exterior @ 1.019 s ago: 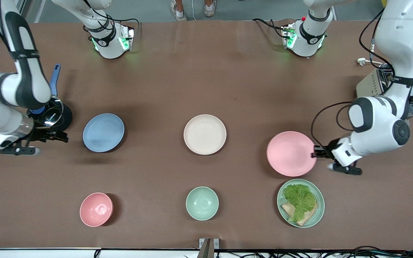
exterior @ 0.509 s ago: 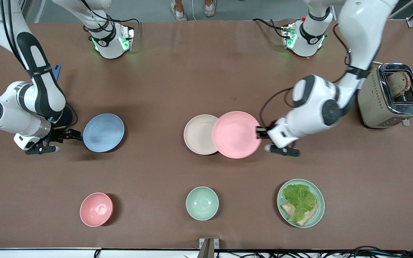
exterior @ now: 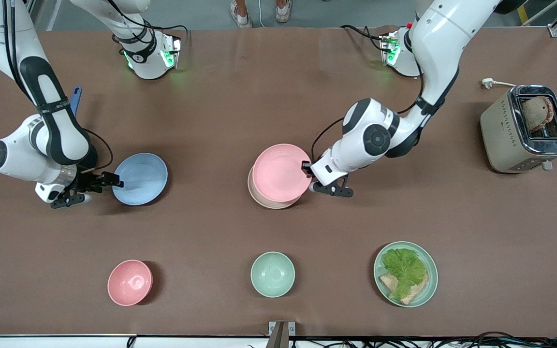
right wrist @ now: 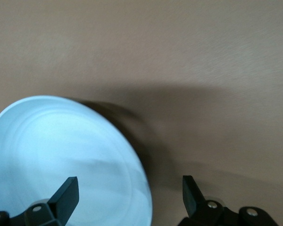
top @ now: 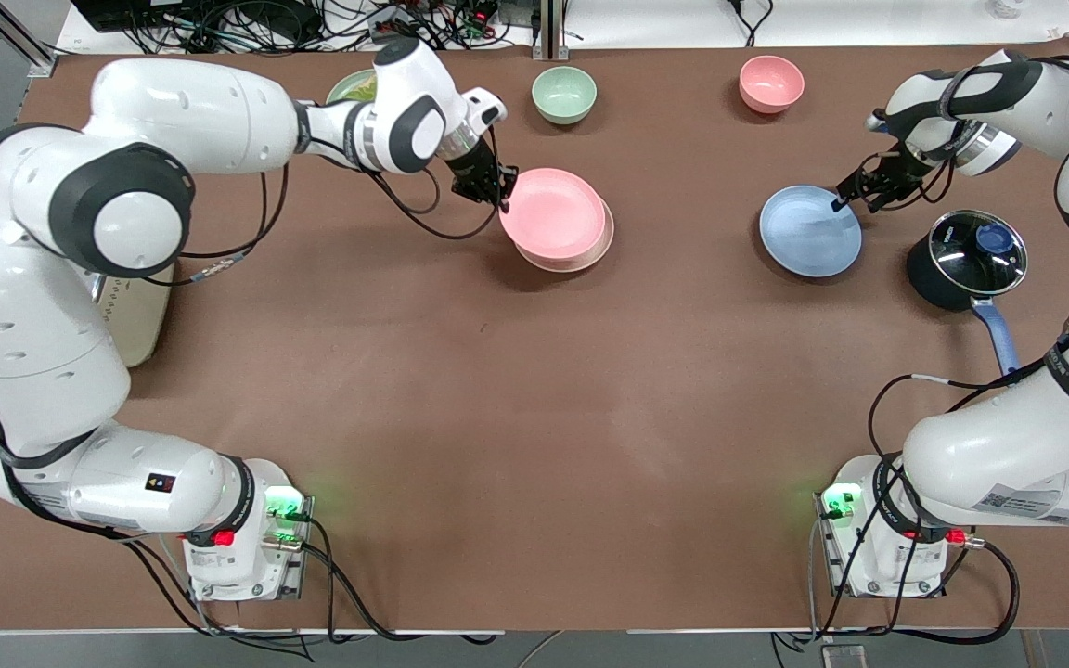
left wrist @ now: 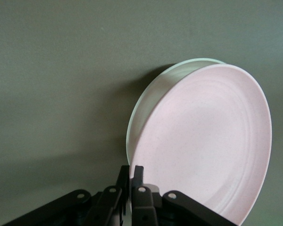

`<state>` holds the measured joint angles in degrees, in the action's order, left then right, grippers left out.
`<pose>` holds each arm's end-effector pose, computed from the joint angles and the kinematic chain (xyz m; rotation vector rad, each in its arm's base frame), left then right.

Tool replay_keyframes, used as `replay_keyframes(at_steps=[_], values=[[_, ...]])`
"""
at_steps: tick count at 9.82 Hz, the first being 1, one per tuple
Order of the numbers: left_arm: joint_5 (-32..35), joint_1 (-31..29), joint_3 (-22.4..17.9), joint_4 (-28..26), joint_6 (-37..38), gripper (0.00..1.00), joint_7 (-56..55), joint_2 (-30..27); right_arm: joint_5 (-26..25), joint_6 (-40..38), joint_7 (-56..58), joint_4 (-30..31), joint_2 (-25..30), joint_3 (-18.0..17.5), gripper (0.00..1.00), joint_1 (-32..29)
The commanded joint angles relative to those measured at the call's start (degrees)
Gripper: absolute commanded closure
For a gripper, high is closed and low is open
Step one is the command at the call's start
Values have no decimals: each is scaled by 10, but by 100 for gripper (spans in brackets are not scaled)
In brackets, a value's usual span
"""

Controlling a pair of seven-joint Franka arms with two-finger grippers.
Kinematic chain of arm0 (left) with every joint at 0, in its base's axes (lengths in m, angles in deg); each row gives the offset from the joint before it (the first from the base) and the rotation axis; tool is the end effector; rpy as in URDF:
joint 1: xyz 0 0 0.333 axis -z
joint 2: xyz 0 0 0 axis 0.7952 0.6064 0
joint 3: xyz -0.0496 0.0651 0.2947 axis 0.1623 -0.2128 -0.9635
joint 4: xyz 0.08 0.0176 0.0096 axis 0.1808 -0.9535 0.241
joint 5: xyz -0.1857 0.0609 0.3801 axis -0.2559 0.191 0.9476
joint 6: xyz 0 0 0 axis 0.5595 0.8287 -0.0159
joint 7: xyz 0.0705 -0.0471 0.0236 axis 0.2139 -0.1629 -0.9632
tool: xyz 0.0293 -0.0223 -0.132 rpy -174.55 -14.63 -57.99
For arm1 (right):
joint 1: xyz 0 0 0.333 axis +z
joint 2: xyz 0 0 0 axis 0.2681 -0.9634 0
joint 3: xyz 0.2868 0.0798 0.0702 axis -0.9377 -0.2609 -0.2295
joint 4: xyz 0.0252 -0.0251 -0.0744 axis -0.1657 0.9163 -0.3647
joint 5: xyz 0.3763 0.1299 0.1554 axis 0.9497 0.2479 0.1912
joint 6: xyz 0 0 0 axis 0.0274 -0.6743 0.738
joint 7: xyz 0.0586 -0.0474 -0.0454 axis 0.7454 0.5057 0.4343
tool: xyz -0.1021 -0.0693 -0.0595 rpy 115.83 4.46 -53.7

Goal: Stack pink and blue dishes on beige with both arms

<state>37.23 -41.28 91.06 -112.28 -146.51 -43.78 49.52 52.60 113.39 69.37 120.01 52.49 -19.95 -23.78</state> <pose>0.5331 -0.4127 0.1758 2.7828 -0.1471 -0.1224 0.5592 -0.0900 0.1248 -2.8274 -0.2178 0.0549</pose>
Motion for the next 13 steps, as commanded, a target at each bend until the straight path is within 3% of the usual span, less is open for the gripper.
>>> replay_keyframes(at_steps=[1, 2, 3, 4, 5, 6, 7, 8, 10, 13], values=[[22, 14, -5, 3, -16, 98, -19, 33, 60, -1, 77, 9, -10, -7, 8, -19], [23, 18, -5, 7, -17, 97, -24, 41, 61, -3, 79, 11, -11, -7, 15, -19], [23, 23, -5, 11, -24, 95, -30, 50, 61, -18, 88, 11, -10, -7, 28, -20], [23, 27, -6, 15, -28, 82, -36, 53, 61, -25, 93, 9, -10, -7, 44, -23], [24, 26, -7, 24, -25, 47, -36, 54, 61, -26, 94, 9, -10, -7, 59, -24], [25, 19, -8, 28, -22, 0, -35, 45, 61, -27, 93, 9, -10, -7, 75, -24], [34, 6, -9, 34, -21, 0, -35, 24, 62, -31, 90, 6, -10, -7, 96, -31], [58, -27, -11, 41, 0, 0, -34, -7, 62, -52, 87, -5, -10, -7, 100, -35], [126, -92, -10, 116, 145, 0, -30, -46, 62, -141, 52, -54, -6, -4, 100, -47], [205, -145, -9, 255, 346, 0, -25, -87, 58, -294, -94, -154, 11, -5, 100, -38]])
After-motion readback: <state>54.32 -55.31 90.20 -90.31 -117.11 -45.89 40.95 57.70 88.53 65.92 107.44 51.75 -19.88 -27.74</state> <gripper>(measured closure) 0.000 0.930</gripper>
